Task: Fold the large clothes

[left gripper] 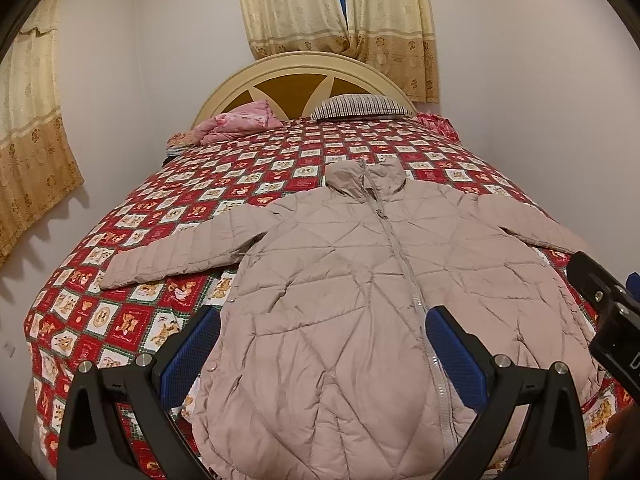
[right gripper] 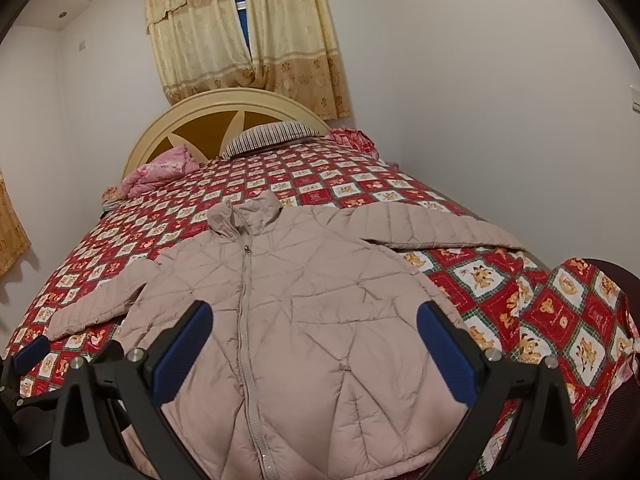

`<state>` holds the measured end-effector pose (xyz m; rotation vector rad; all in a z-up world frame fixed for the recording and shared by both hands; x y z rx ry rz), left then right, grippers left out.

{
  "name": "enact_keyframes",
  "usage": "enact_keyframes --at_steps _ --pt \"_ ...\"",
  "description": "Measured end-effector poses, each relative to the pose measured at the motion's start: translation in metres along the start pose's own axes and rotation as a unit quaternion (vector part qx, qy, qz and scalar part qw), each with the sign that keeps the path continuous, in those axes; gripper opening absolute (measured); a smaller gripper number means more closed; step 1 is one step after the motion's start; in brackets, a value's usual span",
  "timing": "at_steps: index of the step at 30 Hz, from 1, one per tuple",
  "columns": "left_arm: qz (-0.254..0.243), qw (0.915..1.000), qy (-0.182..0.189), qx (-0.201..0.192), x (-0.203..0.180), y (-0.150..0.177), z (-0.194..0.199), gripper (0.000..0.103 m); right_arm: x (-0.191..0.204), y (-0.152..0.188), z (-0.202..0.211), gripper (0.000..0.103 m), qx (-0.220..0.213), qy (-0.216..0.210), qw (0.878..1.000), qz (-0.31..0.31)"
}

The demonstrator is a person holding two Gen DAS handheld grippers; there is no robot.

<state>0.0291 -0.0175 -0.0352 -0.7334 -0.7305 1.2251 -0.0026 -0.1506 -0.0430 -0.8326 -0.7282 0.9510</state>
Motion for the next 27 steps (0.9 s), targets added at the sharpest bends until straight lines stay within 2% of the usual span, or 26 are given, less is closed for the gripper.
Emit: enact_keyframes --at_steps 27 --pt "-0.008 0.9998 0.017 0.005 -0.0093 0.0041 -0.0020 0.102 -0.0012 -0.0014 -0.0007 0.103 0.007 0.010 1.000 0.001"
Point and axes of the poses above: each gripper's, at about its wrist camera, not at the fingertips, and z roughly against the way its jaws point, x to its left, y to its underside, the point moved 6 cm from there along -z, roughly the way its jaws point, and after that the axes turned 1 degree about -z, right-handed, at the moved point
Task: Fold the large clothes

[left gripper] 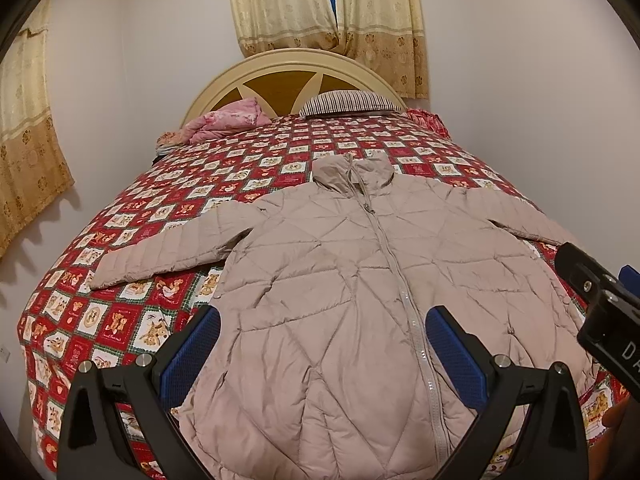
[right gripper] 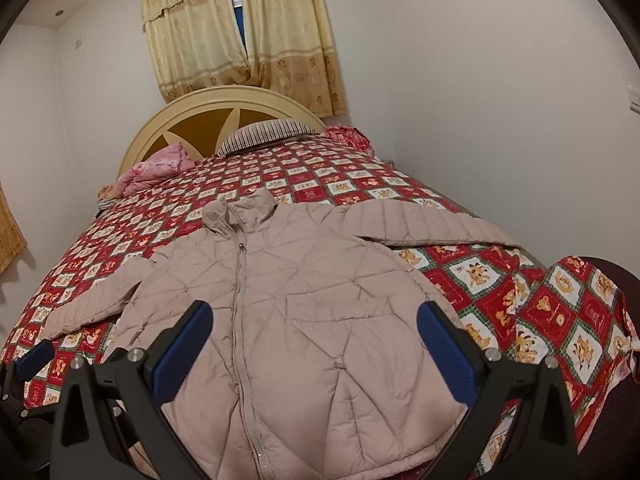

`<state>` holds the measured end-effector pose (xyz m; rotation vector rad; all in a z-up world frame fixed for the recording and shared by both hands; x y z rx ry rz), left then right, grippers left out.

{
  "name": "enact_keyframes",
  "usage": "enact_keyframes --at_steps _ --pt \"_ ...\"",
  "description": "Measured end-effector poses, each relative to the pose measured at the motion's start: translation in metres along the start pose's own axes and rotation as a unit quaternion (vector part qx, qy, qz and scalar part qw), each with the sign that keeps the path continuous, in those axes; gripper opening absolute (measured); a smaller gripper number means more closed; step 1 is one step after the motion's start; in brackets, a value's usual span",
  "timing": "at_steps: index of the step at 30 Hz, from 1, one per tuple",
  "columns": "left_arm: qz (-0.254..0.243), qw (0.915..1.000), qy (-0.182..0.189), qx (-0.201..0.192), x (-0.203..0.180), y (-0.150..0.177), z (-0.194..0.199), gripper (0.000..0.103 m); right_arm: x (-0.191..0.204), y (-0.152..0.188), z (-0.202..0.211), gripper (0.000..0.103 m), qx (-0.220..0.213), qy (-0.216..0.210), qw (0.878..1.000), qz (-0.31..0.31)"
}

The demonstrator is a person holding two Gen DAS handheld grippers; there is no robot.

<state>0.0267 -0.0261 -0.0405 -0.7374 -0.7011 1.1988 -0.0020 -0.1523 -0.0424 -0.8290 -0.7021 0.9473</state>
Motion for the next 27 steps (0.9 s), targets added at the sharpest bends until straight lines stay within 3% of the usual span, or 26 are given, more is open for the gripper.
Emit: enact_keyframes --at_steps 15,22,27 --pt "0.000 0.9999 0.006 0.015 0.000 0.007 -0.015 0.102 0.002 0.007 -0.011 0.103 0.015 0.000 1.000 -0.002" --pt "0.002 0.9970 0.059 0.050 -0.005 0.019 -0.066 0.102 -0.018 0.025 -0.048 0.103 0.047 0.014 0.999 -0.022" --pt "0.013 0.9979 0.028 0.058 0.021 -0.004 -0.115 0.102 -0.053 0.028 -0.078 0.103 0.076 0.004 0.995 -0.071"
Point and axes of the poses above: each gripper's, at about its wrist camera, not at the fingertips, and z roughly against the way its jaws point, x to its left, y to its underside, the point moved 6 cm from there along -z, roughly the way its jaws point, and after that the axes turned 1 degree about -z, right-handed, at the moved point
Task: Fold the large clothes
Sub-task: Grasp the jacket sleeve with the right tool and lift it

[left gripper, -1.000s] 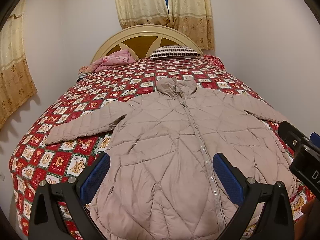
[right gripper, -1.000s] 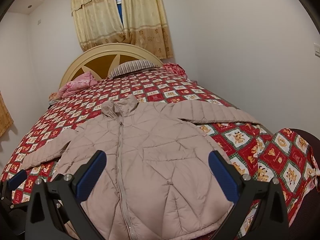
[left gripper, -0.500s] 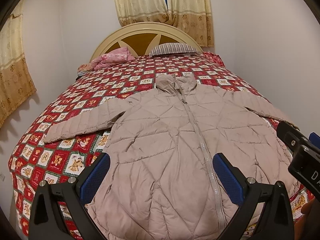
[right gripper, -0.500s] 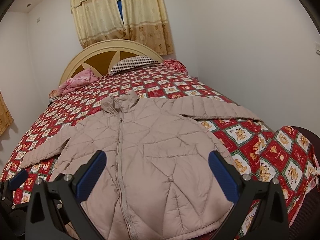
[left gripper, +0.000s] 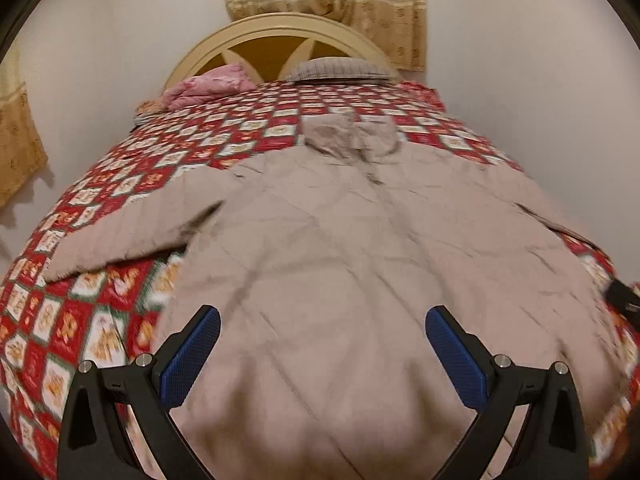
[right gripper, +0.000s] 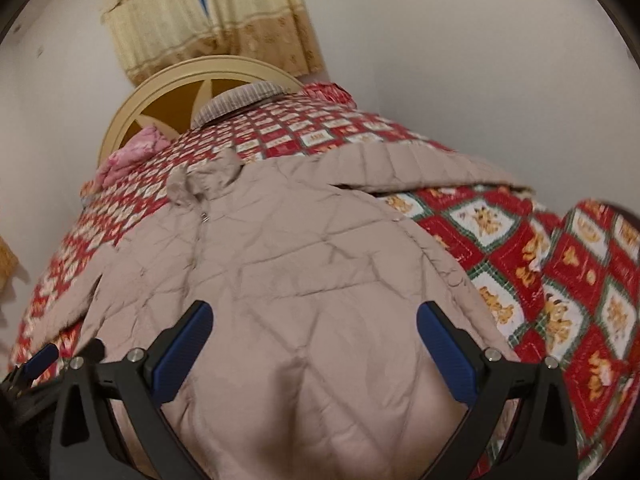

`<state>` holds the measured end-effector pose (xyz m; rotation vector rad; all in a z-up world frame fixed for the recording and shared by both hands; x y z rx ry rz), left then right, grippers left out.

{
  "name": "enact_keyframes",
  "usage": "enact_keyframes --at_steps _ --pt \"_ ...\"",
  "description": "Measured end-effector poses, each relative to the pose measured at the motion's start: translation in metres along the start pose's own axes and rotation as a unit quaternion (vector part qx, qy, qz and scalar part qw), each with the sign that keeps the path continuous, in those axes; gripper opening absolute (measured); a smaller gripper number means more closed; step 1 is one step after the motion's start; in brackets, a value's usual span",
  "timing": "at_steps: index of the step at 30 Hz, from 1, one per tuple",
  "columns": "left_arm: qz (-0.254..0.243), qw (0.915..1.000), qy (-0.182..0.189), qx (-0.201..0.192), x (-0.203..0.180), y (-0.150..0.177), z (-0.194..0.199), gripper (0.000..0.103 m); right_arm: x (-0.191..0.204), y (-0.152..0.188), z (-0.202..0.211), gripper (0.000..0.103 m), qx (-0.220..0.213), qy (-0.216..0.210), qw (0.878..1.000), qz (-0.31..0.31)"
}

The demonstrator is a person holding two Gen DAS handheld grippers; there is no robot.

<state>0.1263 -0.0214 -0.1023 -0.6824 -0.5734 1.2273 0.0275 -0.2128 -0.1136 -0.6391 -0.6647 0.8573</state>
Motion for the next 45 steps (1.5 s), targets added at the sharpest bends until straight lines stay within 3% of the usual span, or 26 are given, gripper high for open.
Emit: enact_keyframes --at_steps 1,3,5,8,10,13,15,19,23,26,28,30,32,33,35,40,45 --pt "0.002 1.0000 -0.009 0.000 0.007 -0.009 -0.010 0.102 -0.013 -0.007 -0.007 0.101 0.010 -0.004 1.000 -0.018" --pt "0.001 0.9997 -0.026 -0.002 0.019 -0.026 -0.027 0.102 -0.039 -0.023 -0.017 0.085 0.024 0.000 0.998 -0.053" --pt "0.008 0.9989 -0.044 -0.011 0.032 -0.042 -0.046 0.102 -0.071 -0.042 -0.025 0.079 0.028 0.011 0.995 -0.095" --pt "0.026 0.9957 -0.081 -0.036 0.055 -0.055 -0.076 0.102 -0.129 -0.076 -0.039 0.079 0.015 0.041 0.987 -0.154" --pt "0.028 0.9948 -0.095 -0.021 0.064 -0.052 -0.100 0.102 -0.175 -0.097 -0.050 0.079 0.002 0.045 0.975 -0.217" --pt "0.059 0.9956 -0.059 0.043 0.072 -0.031 -0.138 0.102 -0.239 -0.115 -0.072 0.077 0.005 0.044 0.949 -0.313" --pt "0.084 0.9931 -0.046 0.068 0.077 -0.022 -0.150 0.102 -0.268 -0.121 -0.088 0.073 0.013 0.052 0.938 -0.344" --pt "0.083 0.9932 -0.047 0.066 0.076 -0.020 -0.151 0.102 -0.309 -0.123 -0.116 0.072 0.024 0.115 0.921 -0.372" --pt "0.076 0.9931 -0.051 0.073 0.074 -0.019 -0.154 0.102 -0.332 -0.119 -0.146 0.072 0.024 0.095 0.892 -0.442" --pt "0.074 0.9932 -0.052 0.074 0.073 -0.019 -0.157 0.102 -0.349 -0.125 -0.152 0.072 -0.005 0.101 0.882 -0.461" --pt "0.073 0.9932 -0.053 0.074 0.073 -0.020 -0.159 0.102 -0.353 -0.131 -0.157 0.069 -0.014 0.104 0.883 -0.458" --pt "0.071 0.9932 -0.053 0.075 0.072 -0.020 -0.160 0.102 -0.356 -0.135 -0.163 0.038 -0.007 0.121 0.893 -0.433" --pt "0.071 0.9932 -0.054 0.075 0.072 -0.020 -0.160 0.102 -0.358 -0.134 -0.171 0.014 0.006 0.128 0.903 -0.410" --pt "0.071 0.9932 -0.054 0.075 0.072 -0.020 -0.160 0.102 -0.358 -0.134 -0.173 0.012 0.005 0.107 0.902 -0.418" --pt "0.071 0.9932 -0.053 0.075 0.072 -0.020 -0.160 0.102 -0.354 -0.137 -0.166 0.010 -0.001 0.107 0.905 -0.411" --pt "0.072 0.9932 -0.052 0.075 0.071 -0.020 -0.161 0.102 -0.327 -0.178 -0.134 0.009 -0.058 0.104 0.939 -0.324" --pt "0.075 0.9933 -0.049 0.073 0.071 -0.020 -0.160 0.102 -0.251 -0.233 -0.094 0.009 -0.093 0.051 0.969 -0.225"
Point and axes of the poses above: each gripper's, at about its wrist camera, not at the fingertips, and z roughly against the way its jaws point, x to its left, y to its underside, the point moved 6 cm from there along -z, roughly the way its jaws point, and after that the axes turned 1 degree about -z, right-handed, at the moved point
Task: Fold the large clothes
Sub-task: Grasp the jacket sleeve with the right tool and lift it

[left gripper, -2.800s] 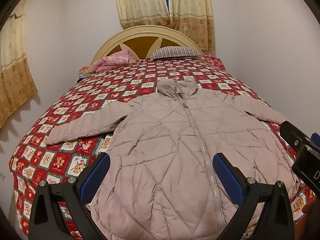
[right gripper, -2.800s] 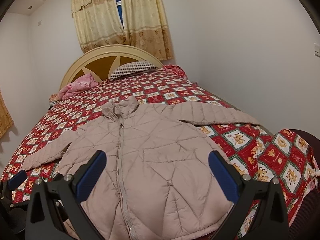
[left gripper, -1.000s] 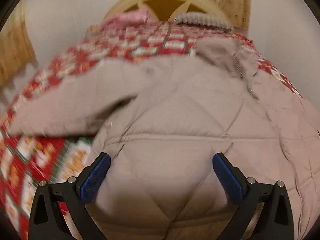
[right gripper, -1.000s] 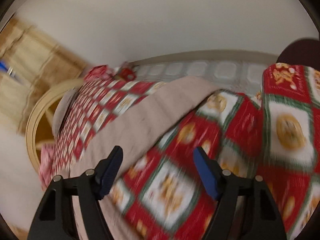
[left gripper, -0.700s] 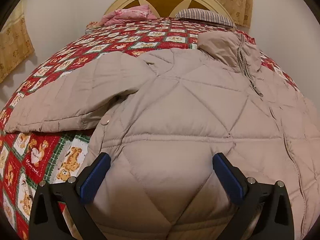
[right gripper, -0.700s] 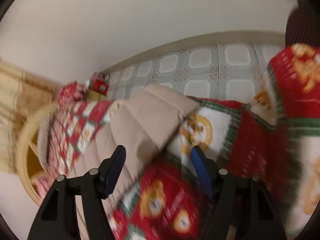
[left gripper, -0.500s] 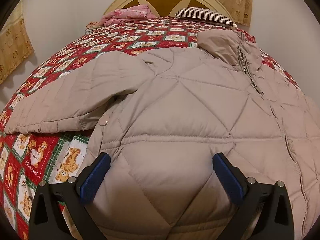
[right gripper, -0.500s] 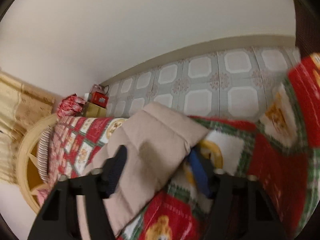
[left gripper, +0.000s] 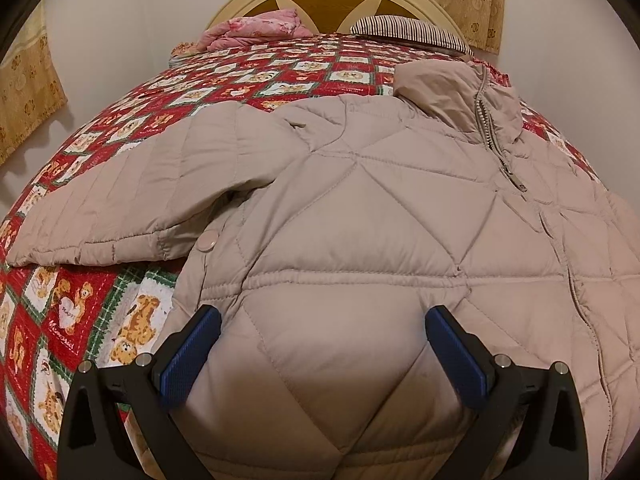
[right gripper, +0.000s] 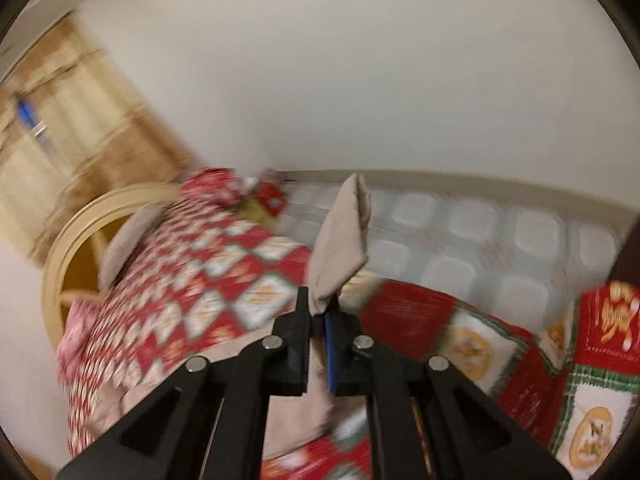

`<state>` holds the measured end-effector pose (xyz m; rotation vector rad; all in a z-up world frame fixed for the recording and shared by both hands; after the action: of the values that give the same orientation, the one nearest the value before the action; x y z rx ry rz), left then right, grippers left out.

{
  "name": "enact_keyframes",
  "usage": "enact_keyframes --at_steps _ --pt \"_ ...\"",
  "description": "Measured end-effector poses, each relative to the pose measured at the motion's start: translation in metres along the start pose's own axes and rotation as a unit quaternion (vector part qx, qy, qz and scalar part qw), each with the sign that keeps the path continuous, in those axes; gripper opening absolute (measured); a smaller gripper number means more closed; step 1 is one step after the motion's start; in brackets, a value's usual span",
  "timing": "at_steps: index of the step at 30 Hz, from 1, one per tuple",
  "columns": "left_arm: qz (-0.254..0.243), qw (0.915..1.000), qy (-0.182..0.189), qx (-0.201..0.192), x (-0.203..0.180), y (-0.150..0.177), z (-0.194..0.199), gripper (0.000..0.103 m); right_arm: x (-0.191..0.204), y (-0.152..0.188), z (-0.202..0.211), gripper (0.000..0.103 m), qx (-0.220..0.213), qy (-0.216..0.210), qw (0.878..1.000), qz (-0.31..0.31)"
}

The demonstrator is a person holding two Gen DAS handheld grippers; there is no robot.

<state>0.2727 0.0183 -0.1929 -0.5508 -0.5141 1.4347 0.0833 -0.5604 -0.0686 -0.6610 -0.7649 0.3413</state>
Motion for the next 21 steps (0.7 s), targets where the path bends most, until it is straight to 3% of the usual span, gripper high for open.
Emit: enact_keyframes --at_steps 4,7,10,15,21 --pt "0.011 0.9999 0.011 -0.007 0.004 0.000 0.004 0.102 0.092 0.014 0.030 0.009 0.004 -0.047 0.995 0.090" --pt "0.023 0.9994 0.021 -0.015 0.008 0.000 0.007 0.102 0.167 0.045 0.049 0.009 0.018 -0.096 0.983 0.153" --pt "0.046 0.9978 0.039 -0.028 0.015 -0.001 0.014 0.102 0.244 0.093 0.060 0.009 0.045 -0.157 0.964 0.210" --pt "0.100 0.9897 0.087 -0.052 0.030 -0.002 0.023 0.102 0.329 0.194 0.040 0.009 0.117 -0.224 0.927 0.277" --pt "0.138 0.9842 0.076 -0.080 0.045 -0.002 0.032 0.102 0.368 0.322 0.012 0.008 0.230 -0.286 0.880 0.300"
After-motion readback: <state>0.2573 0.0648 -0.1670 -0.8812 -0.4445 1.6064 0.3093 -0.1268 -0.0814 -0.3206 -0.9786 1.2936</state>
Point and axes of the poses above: each gripper's, at about its wrist camera, not at the fingertips, and z roughly against the way its jaws point, x to its left, y to its underside, the point moved 6 cm from there along -z, roughly the way its jaws point, and after that the axes turned 1 degree about -z, right-handed, at the moved point
